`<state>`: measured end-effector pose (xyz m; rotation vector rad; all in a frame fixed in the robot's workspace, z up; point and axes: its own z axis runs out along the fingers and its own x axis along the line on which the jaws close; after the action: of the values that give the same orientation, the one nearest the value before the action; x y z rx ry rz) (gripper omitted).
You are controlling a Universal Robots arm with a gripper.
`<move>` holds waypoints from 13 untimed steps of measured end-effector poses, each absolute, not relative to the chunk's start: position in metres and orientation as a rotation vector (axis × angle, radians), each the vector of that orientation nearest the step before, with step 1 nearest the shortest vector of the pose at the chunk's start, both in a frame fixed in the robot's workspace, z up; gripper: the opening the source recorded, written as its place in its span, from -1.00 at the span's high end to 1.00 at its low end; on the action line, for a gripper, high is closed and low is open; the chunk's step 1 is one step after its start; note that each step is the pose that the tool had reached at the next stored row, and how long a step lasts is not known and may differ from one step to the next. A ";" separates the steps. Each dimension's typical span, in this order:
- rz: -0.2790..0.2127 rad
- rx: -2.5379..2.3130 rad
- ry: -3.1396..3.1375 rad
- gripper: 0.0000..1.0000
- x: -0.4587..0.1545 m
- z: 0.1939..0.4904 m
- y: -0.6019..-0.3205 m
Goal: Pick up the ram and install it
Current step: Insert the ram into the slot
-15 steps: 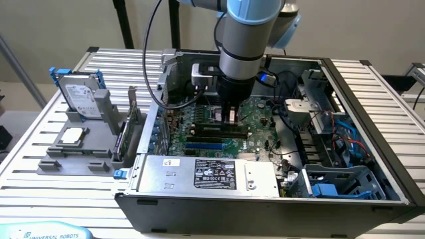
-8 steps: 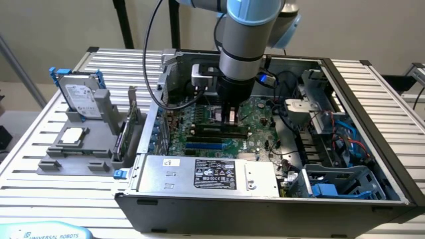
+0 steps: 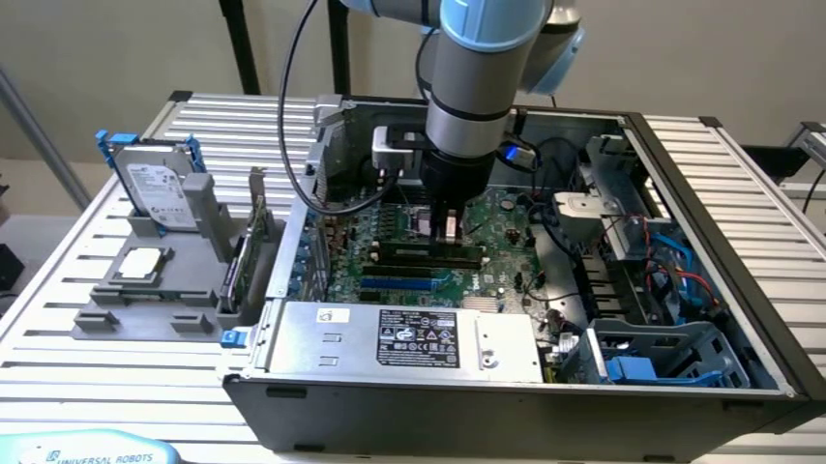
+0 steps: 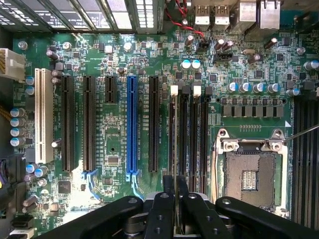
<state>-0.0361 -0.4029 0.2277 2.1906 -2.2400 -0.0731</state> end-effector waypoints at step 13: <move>-0.072 2.190 -2.240 0.73 -0.036 0.225 -0.403</move>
<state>-0.0365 -0.4028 0.2245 2.1901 -2.2400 -0.0722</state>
